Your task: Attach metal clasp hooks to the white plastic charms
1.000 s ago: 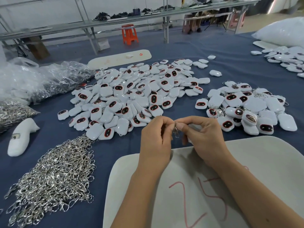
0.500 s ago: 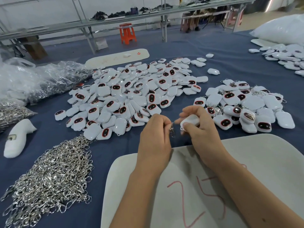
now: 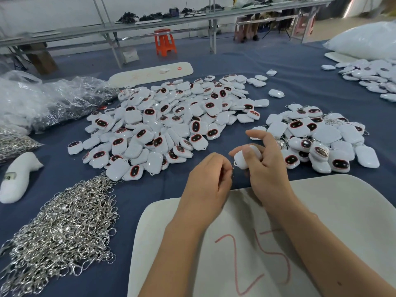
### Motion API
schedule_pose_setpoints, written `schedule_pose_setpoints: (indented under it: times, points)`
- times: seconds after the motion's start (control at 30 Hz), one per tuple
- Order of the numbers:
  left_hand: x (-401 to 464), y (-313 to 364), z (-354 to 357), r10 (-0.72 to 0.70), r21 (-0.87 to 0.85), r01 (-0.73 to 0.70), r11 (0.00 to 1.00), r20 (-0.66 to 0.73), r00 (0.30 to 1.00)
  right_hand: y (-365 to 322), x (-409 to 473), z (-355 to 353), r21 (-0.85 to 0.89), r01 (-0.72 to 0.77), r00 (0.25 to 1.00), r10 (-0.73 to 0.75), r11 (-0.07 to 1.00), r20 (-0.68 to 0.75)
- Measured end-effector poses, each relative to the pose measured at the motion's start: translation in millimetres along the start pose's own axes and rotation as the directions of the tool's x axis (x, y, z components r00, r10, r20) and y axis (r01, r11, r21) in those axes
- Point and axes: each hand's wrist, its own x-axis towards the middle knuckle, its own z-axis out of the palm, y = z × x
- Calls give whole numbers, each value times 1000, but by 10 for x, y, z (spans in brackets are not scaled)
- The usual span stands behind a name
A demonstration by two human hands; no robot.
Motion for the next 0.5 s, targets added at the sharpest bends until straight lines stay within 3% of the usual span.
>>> schedule_pose_setpoints:
  times: [0.23,0.5]
  points:
    - [-3,26,1,9,-26,-8,1000,36,999,-14,-7,-12,-7,-10,994,11,1000,111]
    - [-12,38,28,-21,-25,21,999,14,1000,-32,-5,-9,-123,35,996,-24,992,90]
